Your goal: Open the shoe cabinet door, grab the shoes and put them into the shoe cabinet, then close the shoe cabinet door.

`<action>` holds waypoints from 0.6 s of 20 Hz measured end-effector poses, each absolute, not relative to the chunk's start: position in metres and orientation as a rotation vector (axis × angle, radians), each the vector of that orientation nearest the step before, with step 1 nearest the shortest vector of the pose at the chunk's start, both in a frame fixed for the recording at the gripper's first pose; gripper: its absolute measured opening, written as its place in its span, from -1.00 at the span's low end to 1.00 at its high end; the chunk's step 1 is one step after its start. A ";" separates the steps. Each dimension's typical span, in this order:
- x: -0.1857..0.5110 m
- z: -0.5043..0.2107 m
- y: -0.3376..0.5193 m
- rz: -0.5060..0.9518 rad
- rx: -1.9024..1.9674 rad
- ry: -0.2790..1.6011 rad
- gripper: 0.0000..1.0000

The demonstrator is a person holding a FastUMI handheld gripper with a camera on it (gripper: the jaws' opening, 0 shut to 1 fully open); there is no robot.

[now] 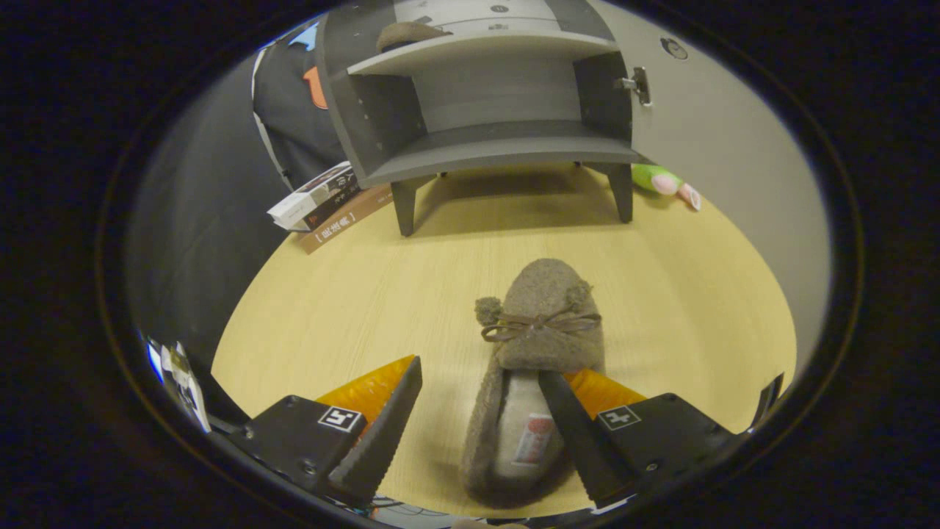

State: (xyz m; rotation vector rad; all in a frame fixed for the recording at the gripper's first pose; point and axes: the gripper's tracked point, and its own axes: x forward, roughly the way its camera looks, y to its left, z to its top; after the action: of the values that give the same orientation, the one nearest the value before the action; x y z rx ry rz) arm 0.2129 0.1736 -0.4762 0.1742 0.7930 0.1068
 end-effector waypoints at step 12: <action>0.226 -0.470 0.171 0.177 0.173 0.809 -0.87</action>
State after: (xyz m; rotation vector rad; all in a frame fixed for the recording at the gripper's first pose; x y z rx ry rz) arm 0.2261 0.1706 -0.4701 0.1732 0.8089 0.1774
